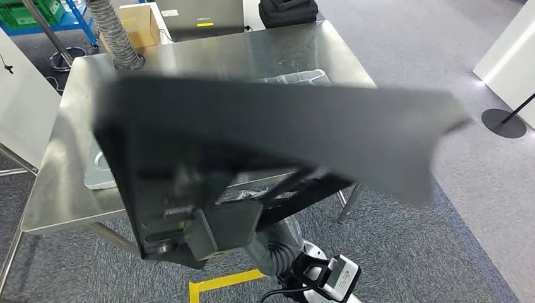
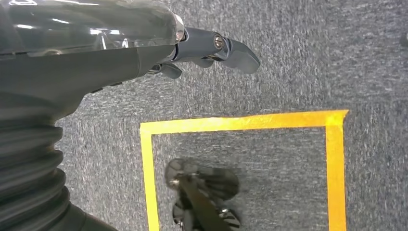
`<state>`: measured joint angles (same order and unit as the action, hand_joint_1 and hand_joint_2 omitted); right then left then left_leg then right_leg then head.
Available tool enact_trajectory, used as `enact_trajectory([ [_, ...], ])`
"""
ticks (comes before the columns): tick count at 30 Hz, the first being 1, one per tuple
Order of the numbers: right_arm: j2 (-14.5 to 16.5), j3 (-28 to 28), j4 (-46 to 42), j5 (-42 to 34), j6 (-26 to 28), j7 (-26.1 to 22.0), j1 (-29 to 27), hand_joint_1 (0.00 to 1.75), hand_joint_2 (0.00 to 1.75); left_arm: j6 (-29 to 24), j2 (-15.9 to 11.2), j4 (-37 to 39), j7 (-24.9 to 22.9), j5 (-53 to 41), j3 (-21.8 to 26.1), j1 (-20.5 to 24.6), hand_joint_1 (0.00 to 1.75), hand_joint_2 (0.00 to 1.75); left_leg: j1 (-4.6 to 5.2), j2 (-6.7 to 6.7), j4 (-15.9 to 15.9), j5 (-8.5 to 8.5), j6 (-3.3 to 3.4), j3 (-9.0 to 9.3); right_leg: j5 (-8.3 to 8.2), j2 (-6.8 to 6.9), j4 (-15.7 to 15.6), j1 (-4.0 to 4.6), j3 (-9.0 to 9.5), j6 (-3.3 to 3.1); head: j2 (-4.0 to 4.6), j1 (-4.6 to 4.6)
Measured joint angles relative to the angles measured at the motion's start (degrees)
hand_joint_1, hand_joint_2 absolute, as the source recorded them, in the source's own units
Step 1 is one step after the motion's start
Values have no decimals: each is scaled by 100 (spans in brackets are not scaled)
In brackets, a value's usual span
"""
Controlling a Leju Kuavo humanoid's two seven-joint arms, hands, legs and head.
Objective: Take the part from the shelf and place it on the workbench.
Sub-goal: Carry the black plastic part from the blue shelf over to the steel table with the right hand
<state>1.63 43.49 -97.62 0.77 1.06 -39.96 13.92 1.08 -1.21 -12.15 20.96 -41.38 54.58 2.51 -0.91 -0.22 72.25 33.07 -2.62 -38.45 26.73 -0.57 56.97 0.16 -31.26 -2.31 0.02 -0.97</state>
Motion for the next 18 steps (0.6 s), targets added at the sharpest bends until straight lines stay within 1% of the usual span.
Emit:
enact_trajectory([
  [1,-1,-3,-20,13,30,1,-11,175,175,1,-2,0,0,-5,1,-6,0,175,-13,1,-255,-221,-5,43,48,-13,4,-8,61,16,0,0],
  [2,-1,-5,-54,36,76,1,-20,175,175,1,-5,0,0,-9,2,-8,0,175,-25,2,-650,-515,-1,156,101,-20,6,-16,129,35,0,1],
  [3,-4,-8,-97,72,134,0,-25,175,175,1,-9,0,-1,-11,4,-8,0,175,-25,4,-998,-721,8,269,148,-22,8,-20,188,59,0,1],
  [4,-8,-8,-145,111,194,-1,-25,175,175,1,-12,0,-1,-12,7,-2,0,175,-10,6,-1272,-838,39,361,187,-27,11,-21,220,90,-1,1],
  [5,-15,-8,-195,145,254,-1,-26,175,175,-1,-16,-1,-1,-13,9,2,0,175,7,6,-1413,-878,88,400,218,-30,10,-19,233,127,-1,1],
  [6,-24,-7,-238,177,310,-1,-27,175,175,-2,-20,-1,-1,-13,11,4,0,175,26,6,-1439,-833,147,406,231,-34,19,-12,236,164,-1,1],
  [7,-32,-7,-285,200,370,0,-29,175,175,-4,-23,-2,3,-14,14,4,0,175,34,2,-1465,-829,208,421,244,-35,26,-8,236,201,-1,0],
  [8,-42,-5,-326,218,438,1,-29,175,175,-5,-24,-2,9,-16,16,-1,0,175,25,-2,-1479,-838,252,442,267,-30,55,-11,242,234,0,1],
  [9,-50,-2,-363,229,507,0,-21,175,175,-5,-22,-2,17,-20,20,-3,0,175,16,-4,-1493,-824,287,477,306,-22,150,-14,215,264,0,1],
  [10,-59,3,-399,234,581,0,-5,175,175,-5,-21,-2,28,-28,24,0,0,175,8,-6,-1506,-812,317,516,394,-14,343,-23,118,296,0,1],
  [11,-69,11,-427,238,651,-1,10,175,175,-5,-19,-2,39,-43,29,4,0,175,5,-5,-1516,-789,341,549,525,-7,660,-34,-59,322,0,1],
  [13,-98,38,-474,250,789,-2,28,175,175,-6,-19,-2,54,-67,43,9,0,175,14,-3,-1515,-726,372,607,804,-2,1438,-45,-560,359,0,1],
  [14,-119,57,-496,265,871,-1,27,175,175,-9,-19,-2,59,-75,49,6,0,175,20,-3,-1515,-688,377,646,845,-2,1688,-48,-763,364,0,1],
  [15,-143,81,-524,286,965,-1,27,175,175,-15,-19,-2,63,-78,55,3,0,175,25,-6,-1514,-646,376,695,767,-1,1737,-48,-871,360,0,1],
  [16,-170,104,-561,309,1074,0,28,175,175,-20,-19,-2,67,-82,63,1,0,175,30,-10,-1513,-601,372,758,562,-1,1557,-45,-867,340,0,1],
  [18,-247,134,-679,333,1288,0,35,175,175,-21,-19,-2,80,-99,82,-1,0,175,37,-18,-1515,-499,352,896,-1,7,813,-22,-651,269,0,1],
])
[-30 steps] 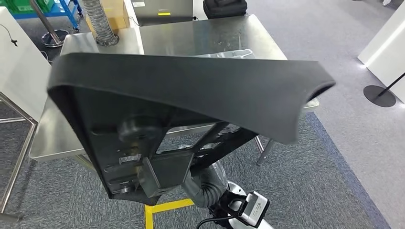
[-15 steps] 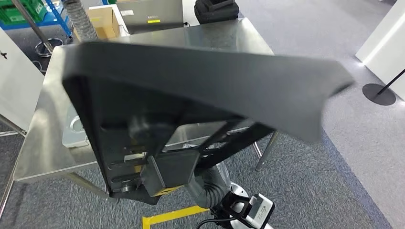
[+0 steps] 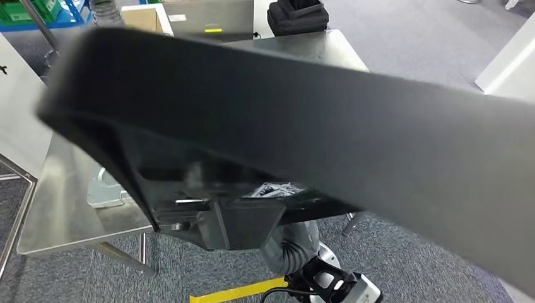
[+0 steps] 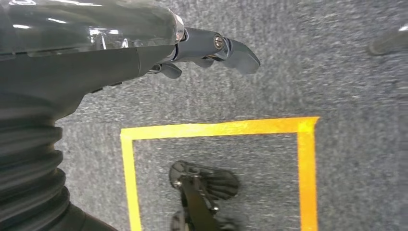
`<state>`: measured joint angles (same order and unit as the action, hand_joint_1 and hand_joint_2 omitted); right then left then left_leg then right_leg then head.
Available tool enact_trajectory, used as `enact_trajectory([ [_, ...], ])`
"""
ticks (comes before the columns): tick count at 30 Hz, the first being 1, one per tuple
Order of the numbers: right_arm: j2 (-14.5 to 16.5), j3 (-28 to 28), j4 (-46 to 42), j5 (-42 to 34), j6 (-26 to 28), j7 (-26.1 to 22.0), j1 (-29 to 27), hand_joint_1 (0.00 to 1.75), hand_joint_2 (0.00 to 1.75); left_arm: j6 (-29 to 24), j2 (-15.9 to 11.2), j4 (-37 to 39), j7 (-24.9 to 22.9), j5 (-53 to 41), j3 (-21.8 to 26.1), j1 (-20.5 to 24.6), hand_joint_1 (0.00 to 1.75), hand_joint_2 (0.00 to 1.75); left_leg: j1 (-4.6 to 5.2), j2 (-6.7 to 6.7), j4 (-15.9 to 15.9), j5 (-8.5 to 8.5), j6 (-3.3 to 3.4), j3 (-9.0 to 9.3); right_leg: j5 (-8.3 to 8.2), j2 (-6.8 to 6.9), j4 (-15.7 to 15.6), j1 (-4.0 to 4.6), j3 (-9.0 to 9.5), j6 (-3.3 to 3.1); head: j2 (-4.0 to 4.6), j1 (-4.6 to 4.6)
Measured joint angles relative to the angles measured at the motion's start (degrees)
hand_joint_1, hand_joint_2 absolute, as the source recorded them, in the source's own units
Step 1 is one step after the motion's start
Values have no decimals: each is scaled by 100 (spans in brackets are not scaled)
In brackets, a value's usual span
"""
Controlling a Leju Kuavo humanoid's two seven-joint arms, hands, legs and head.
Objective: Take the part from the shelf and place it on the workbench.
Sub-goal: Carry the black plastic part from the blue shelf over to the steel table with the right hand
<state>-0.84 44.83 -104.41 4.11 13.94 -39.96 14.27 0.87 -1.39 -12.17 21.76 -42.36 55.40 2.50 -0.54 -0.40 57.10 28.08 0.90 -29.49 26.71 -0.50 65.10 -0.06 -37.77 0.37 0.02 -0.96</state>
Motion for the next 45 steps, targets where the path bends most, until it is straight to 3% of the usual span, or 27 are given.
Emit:
enact_trajectory([
  [2,-126,-57,-167,-31,113,-1,21,175,175,21,-2,1,19,-29,18,7,0,175,10,-6,1,78,-45,76,-249,21,-544,50,146,-76,0,0],
  [4,-229,-298,-333,-72,113,1,53,175,175,42,-10,1,44,-67,28,16,0,175,23,-3,26,105,-103,110,-235,23,-664,76,167,-129,-1,-1],
  [7,-284,-929,-518,-57,140,1,153,175,175,58,-25,-1,82,-119,43,43,0,175,21,8,295,239,-172,32,-253,18,-745,23,296,-195,-1,-1],
  [10,-343,-1636,-561,115,494,-1,274,175,175,65,-45,-2,102,-142,72,56,0,175,-4,8,1346,675,-234,-567,-211,28,-773,6,365,-233,0,0],
  [11,-370,-1907,-526,215,637,5,320,175,175,66,-52,-1,105,-140,89,51,0,175,-13,9,1628,745,-254,-772,-195,27,-773,3,377,-232,0,0],
  [12,-396,-2186,-455,377,781,31,388,175,175,67,-55,-1,108,-132,112,47,0,175,-21,9,1725,700,-269,-896,-178,23,-772,-1,395,-225,0,0],
  [13,-417,-2452,-349,613,932,83,484,175,175,66,-55,-1,108,-121,140,44,0,175,-28,10,1596,531,-279,-911,-159,16,-770,-7,421,-213,0,0],
  [15,-451,-2928,-83,1253,1244,267,715,175,175,57,-56,-1,108,-96,194,49,0,175,-41,11,876,-11,-287,-709,-114,5,-764,-19,489,-172,0,0],
  [17,-531,-3282,237,1964,1491,545,993,175,175,51,-56,-1,105,-85,240,58,0,175,-26,18,264,-267,-241,-526,-79,-7,-734,-14,500,-114,-1,-1],
  [20,-786,-3696,936,3046,1692,1096,1542,175,175,52,-49,-1,107,-93,314,54,0,175,-4,12,130,-314,-81,-507,-56,-18,-698,-2,444,-2,-1,-1],
  [22,-994,-3936,1410,3729,1785,1464,1859,175,175,53,-37,0,115,-120,339,53,0,175,-20,0,96,-356,-6,-502,54,-3,-566,-12,393,71,0,0],
  [24,-1191,-4078,1862,4527,1895,1893,2160,175,175,57,-30,0,122,-165,352,54,0,175,-19,-5,79,-368,36,-499,345,10,-8,-28,123,129,0,0],
  [26,-1377,-4128,2330,5351,1944,2363,2437,175,175,84,-28,0,124,-220,360,56,0,175,-7,-5,86,-358,59,-501,602,14,733,-33,-278,167,0,0],
  [27,-1463,-4134,2546,5713,1939,2580,2554,175,175,105,-28,0,125,-250,362,61,0,175,-4,-7,91,-351,65,-499,601,15,912,-34,-397,173,0,0],
  [28,-1550,-4135,2757,6087,1906,2796,2672,175,175,126,-28,0,128,-280,362,67,0,175,-1,-11,98,-343,66,-495,485,16,861,-34,-408,170,0,0],
  [30,-1695,-4118,3140,6831,1728,3176,2955,175,175,155,-25,0,138,-329,362,79,0,175,4,-22,112,-320,54,-482,47,16,173,-31,-142,131,0,0],
  [32,-1787,-4033,3535,7579,1439,3492,3343,175,175,178,-17,0,151,-367,363,98,0,175,32,-22,127,-299,21,-492,-228,18,-496,-6,136,79,0,0],
  [34,-1823,-3814,4024,8177,1149,3758,3730,175,175,210,-10,0,157,-398,364,121,0,175,49,-12,123,-292,-21,-506,-245,14,-667,22,196,36,0,0],
  [37,-1747,-3082,4989,8532,782,4137,4361,175,175,244,9,0,169,-456,366,159,0,175,55,-9,225,-207,-105,-546,-269,20,-723,-24,218,-58,0,0],
  [39,-1544,-2310,5775,8558,679,4317,4832,175,175,249,24,0,183,-495,369,184,0,175,39,-5,749,68,-163,-782,-276,20,-753,-44,247,-122,0,0],
  [41,-1228,-1542,6471,8560,657,4399,5089,175,175,248,32,0,202,-517,379,196,0,175,17,0,1489,358,-203,-1155,-265,-3,-751,-32,266,-154,0,0],
  [42,-1041,-1183,6765,8561,667,4437,5130,175,175,247,39,0,211,-523,385,199,0,175,13,0,1694,383,-215,-1279,-256,-12,-749,-25,279,-161,0,0],
  [43,-866,-866,7002,8562,690,4475,5144,175,175,247,46,0,219,-528,390,201,0,175,11,1,1691,302,-217,-1310,-247,-20,-743,-18,290,-163,0,0],
  [45,-547,-343,7360,8565,794,4536,5141,175,175,247,56,0,226,-537,397,204,0,175,12,3,1058,-121,-189,-1067,-214,-22,-727,-5,317,-155,0,0],
])
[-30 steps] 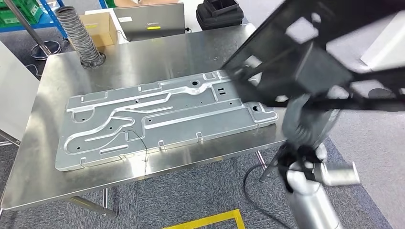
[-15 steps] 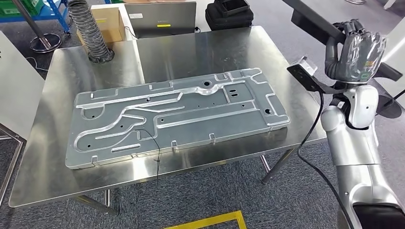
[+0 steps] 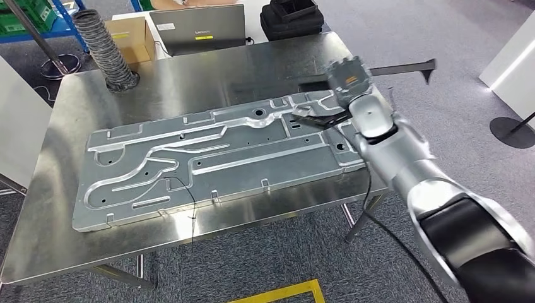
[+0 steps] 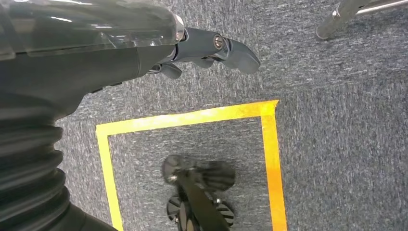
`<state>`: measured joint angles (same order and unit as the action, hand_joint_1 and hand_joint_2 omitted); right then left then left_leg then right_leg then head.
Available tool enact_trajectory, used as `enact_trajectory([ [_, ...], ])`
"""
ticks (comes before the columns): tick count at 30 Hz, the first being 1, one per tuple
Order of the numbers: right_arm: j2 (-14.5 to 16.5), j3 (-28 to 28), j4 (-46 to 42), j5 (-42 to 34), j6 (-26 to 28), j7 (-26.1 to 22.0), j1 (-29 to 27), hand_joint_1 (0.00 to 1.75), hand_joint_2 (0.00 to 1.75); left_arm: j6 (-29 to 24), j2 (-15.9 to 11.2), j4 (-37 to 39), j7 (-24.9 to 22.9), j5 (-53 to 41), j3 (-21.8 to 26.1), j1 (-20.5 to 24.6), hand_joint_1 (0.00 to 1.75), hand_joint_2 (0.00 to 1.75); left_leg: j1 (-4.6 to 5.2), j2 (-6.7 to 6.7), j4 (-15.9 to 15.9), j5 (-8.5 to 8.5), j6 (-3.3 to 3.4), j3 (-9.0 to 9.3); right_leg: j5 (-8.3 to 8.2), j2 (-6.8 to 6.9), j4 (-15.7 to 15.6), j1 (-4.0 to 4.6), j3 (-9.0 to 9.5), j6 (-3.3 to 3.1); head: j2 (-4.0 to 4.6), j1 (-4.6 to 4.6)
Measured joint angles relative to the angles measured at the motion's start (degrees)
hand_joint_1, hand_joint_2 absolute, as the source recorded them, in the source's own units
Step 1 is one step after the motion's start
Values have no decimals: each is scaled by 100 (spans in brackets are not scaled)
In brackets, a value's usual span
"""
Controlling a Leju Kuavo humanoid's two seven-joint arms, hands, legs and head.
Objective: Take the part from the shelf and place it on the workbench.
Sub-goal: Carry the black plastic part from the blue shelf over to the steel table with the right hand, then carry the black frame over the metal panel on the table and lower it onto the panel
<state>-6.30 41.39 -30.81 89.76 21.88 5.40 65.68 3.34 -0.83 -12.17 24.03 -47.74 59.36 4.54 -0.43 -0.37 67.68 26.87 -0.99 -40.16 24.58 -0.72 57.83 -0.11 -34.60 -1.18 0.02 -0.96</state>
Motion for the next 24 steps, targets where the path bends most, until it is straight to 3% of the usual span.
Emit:
enact_trajectory([
  [2,246,362,251,1,167,31,10,175,175,-3,3,0,2,-12,13,1,0,175,19,1,-712,-302,49,331,42,19,25,32,7,28,0,0],
  [3,348,498,349,1,254,32,16,175,175,-7,8,0,3,-21,23,-2,0,175,25,0,-889,-349,69,414,56,32,34,44,6,46,0,1],
  [7,691,812,635,1,602,-71,10,175,175,-23,31,0,3,-52,52,-24,0,175,6,-1,-995,-347,137,459,151,54,114,47,-21,126,-1,0],
  [9,810,871,714,1,794,-134,-9,175,175,-22,44,0,7,-79,54,-15,0,175,-16,12,-1026,-354,182,479,428,53,588,30,-236,178,0,0],
  [11,910,927,787,1,952,-176,-75,175,175,-21,51,0,11,-109,55,-10,0,175,-17,19,-1025,-346,205,481,753,54,1369,1,-620,215,0,0],
  [12,949,949,814,-4,1008,-193,-127,175,175,-19,57,0,14,-125,55,-11,0,175,-18,19,-1021,-341,208,484,811,55,1630,-14,-759,228,0,0],
  [13,982,966,836,-14,1057,-214,-178,175,175,-16,63,0,17,-141,55,-13,0,175,-18,14,-1016,-334,207,489,754,55,1672,-29,-797,233,0,0],
  [14,1009,972,853,-27,1097,-235,-218,175,175,-15,70,0,20,-159,55,-14,0,175,-19,6,-1009,-326,201,497,594,56,1479,-40,-719,230,0,0],
  [16,1045,974,874,-75,1194,-265,-260,175,175,-14,89,0,32,-197,55,-14,0,175,-15,-8,-991,-303,174,513,198,60,683,-43,-350,200,0,0],
  [18,1072,967,885,-144,1326,-283,-289,175,175,-20,105,0,48,-238,55,-9,0,175,-1,-12,-972,-285,127,509,23,60,148,-17,-110,158,0,0],
  [22,1106,858,913,-357,1528,-394,-441,175,175,-102,120,0,73,-308,55,-1,0,175,-16,-5,-938,-231,7,498,-5,46,22,-2,-57,48,-1,0],
  [24,1125,756,922,-494,1616,-491,-526,175,175,-161,128,0,91,-340,54,1,0,175,-25,2,-555,15,-39,341,-30,48,-28,-25,-26,-14,-1,0],
])
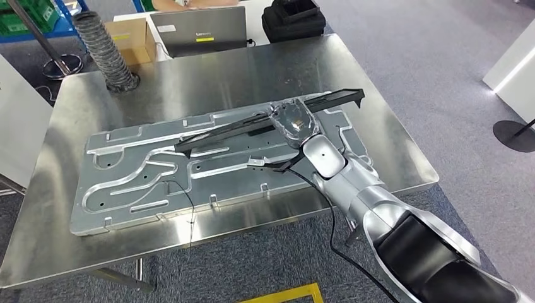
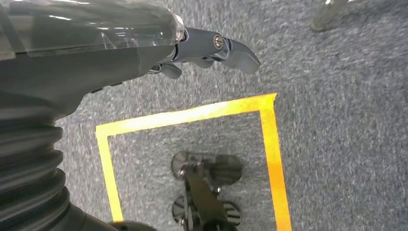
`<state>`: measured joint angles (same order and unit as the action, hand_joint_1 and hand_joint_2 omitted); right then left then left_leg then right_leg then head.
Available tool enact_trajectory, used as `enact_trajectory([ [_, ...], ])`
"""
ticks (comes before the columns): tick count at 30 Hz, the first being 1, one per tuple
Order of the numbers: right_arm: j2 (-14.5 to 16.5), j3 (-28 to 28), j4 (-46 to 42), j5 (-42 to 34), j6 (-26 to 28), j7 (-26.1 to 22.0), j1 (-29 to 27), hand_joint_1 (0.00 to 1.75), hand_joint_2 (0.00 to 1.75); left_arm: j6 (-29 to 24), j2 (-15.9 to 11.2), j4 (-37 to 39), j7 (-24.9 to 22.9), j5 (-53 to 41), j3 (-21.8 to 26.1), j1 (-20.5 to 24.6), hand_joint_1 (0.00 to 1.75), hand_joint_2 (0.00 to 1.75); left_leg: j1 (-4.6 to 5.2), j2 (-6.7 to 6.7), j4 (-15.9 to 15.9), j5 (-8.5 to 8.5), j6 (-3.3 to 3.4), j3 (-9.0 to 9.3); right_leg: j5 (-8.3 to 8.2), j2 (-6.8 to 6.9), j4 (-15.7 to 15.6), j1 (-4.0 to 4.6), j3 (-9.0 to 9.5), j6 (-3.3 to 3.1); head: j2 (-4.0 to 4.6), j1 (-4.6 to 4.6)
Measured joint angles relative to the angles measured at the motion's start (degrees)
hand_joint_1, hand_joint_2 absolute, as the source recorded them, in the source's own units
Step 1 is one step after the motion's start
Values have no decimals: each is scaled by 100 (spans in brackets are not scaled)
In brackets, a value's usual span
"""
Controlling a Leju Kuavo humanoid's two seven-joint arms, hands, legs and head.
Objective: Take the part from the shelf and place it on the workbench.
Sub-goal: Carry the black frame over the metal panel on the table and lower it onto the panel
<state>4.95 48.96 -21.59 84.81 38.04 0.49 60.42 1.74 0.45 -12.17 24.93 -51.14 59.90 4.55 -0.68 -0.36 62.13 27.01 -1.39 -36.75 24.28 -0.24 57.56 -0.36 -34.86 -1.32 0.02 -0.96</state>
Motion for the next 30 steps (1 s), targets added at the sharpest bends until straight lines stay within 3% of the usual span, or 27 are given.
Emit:
enact_trajectory([
  [2,22,-103,8,-118,84,-93,-99,175,175,-28,3,0,18,-21,-1,1,0,175,-6,2,751,349,-35,-337,3,-3,-3,11,5,-24,1,0],
  [3,30,-155,11,-173,108,-142,-159,175,175,-39,4,0,24,-27,-2,1,0,175,-7,2,1055,442,-47,-486,6,-4,-1,15,7,-27,1,0],
  [4,34,-199,14,-226,116,-193,-221,175,175,-51,6,0,27,-31,-2,0,0,175,-8,3,1191,440,-54,-561,10,-4,3,18,9,-28,1,0],
  [5,37,-243,10,-274,116,-242,-286,175,175,-68,8,0,29,-33,-2,-2,0,175,-8,3,1086,325,-53,-520,16,-5,9,19,13,-26,1,0],
  [7,54,-340,-17,-361,118,-345,-402,87,87,-123,11,0,29,-26,-2,-2,0,175,-9,4,346,-58,-28,-172,41,-10,33,17,24,-3,1,0],
  [9,86,-441,-48,-428,125,-462,-494,0,0,-179,11,0,31,-5,-2,1,0,175,7,-1,-277,-256,23,136,65,-21,69,36,11,40,0,-1],
  [12,145,-561,-92,-483,142,-621,-619,0,0,-241,13,0,36,45,3,-12,0,175,19,-6,-392,-253,107,196,68,-30,73,54,0,118,0,-1],
  [14,185,-634,-136,-488,149,-676,-691,0,0,-269,21,0,34,62,8,-18,0,175,0,-1,-426,-274,170,208,158,-25,172,45,-32,180,1,0],
  [15,204,-669,-151,-487,151,-695,-718,0,0,-278,25,0,32,63,10,-16,0,175,-10,3,-443,-285,201,214,283,-20,361,37,-113,212,1,0],
  [18,235,-765,-183,-487,153,-753,-841,0,0,-291,27,0,24,61,21,-23,0,175,-7,7,-449,-287,238,214,795,-10,1451,5,-609,279,1,0],
  [19,239,-796,-192,-489,154,-775,-895,0,0,-292,27,0,20,60,25,-29,0,175,-6,6,-445,-286,239,214,847,-9,1681,0,-719,288,1,0],
  [20,243,-827,-203,-490,154,-794,-937,0,0,-290,27,0,17,60,28,-35,0,175,-6,4,-441,-285,238,215,784,-8,1684,-2,-722,286,1,0],
  [21,247,-859,-216,-494,155,-815,-959,0,0,-287,27,0,15,59,31,-38,0,131,-6,2,-434,-283,234,216,631,-8,1465,-1,-618,274,1,0],
  [22,254,-894,-234,-501,155,-841,-963,0,0,-285,28,0,14,59,32,-38,0,87,-5,1,-425,-278,227,218,425,-8,1073,2,-425,252,1,0],
  [24,269,-972,-274,-545,163,-919,-949,0,0,-279,34,0,14,61,36,-32,0,0,11,1,-405,-267,191,214,162,-7,343,31,-65,192,1,0],
  [25,279,-1017,-286,-596,168,-989,-947,0,0,-275,36,0,14,63,40,-30,0,0,17,1,-400,-264,165,211,116,-7,152,47,26,164,1,0],
  [28,322,-1214,-307,-1009,176,-1417,-965,0,0,-265,35,0,12,73,54,-29,0,0,12,2,-404,-260,76,211,99,-4,66,54,53,83,1,0],
  [30,395,-1437,-316,-1712,125,-2024,-959,0,0,-265,34,0,0,68,64,-27,0,0,6,3,-180,-94,20,122,66,4,13,22,78,11,1,-1],
])
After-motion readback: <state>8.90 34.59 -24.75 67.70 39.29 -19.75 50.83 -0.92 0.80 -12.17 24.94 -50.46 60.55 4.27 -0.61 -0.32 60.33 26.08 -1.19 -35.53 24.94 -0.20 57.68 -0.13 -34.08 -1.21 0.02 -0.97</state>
